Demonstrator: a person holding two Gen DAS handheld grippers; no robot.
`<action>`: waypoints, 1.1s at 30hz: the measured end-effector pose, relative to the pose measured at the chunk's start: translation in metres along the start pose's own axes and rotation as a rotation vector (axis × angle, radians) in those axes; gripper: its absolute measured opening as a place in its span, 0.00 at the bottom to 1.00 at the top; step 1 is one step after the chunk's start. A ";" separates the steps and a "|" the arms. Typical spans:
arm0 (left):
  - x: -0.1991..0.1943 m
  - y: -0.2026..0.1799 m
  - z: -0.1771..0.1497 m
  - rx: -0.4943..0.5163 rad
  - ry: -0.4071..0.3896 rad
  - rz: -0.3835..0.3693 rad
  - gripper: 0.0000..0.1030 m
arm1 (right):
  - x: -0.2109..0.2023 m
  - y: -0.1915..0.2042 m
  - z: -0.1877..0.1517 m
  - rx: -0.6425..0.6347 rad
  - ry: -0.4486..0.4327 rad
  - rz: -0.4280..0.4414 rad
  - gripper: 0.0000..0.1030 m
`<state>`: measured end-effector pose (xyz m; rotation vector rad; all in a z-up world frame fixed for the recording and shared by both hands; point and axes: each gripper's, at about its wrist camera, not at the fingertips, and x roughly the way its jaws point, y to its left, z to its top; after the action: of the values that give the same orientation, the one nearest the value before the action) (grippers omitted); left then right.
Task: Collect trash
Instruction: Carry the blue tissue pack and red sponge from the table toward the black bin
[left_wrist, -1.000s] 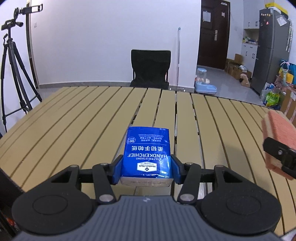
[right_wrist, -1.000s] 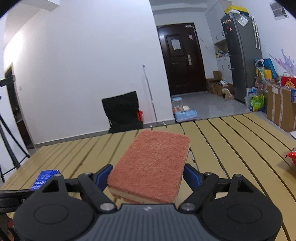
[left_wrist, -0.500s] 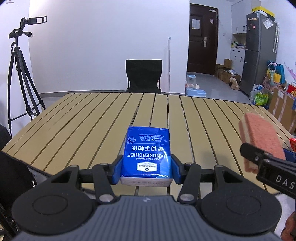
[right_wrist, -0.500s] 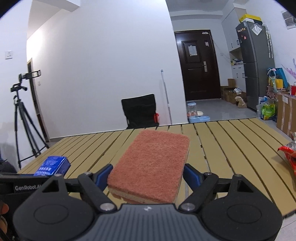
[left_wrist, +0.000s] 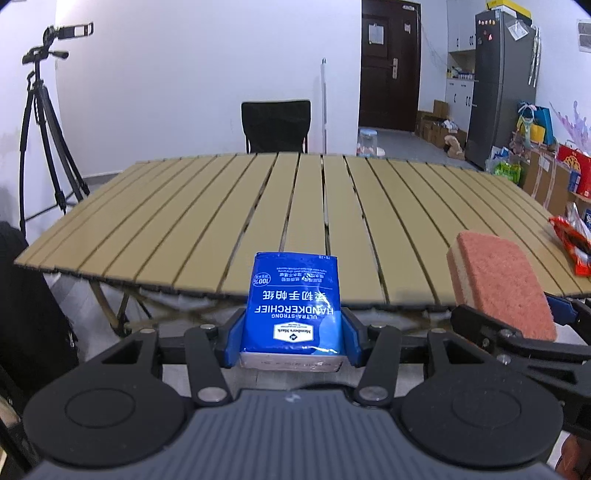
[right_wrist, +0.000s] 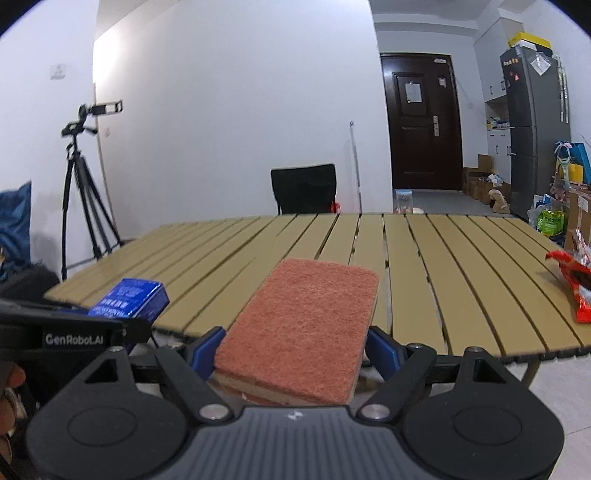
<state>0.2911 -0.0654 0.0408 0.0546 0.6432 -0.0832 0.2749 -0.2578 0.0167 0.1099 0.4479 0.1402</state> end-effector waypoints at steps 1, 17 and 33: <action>-0.001 0.001 -0.006 -0.001 0.009 -0.003 0.51 | -0.003 0.003 -0.005 -0.007 0.009 0.000 0.79; 0.005 0.015 -0.104 0.024 0.178 -0.005 0.51 | -0.014 0.035 -0.095 -0.082 0.238 0.013 0.79; 0.039 0.027 -0.166 0.009 0.302 -0.022 0.51 | 0.013 0.028 -0.151 -0.109 0.455 -0.030 0.79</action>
<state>0.2255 -0.0284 -0.1143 0.0694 0.9457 -0.1000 0.2176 -0.2168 -0.1199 -0.0382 0.8934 0.1601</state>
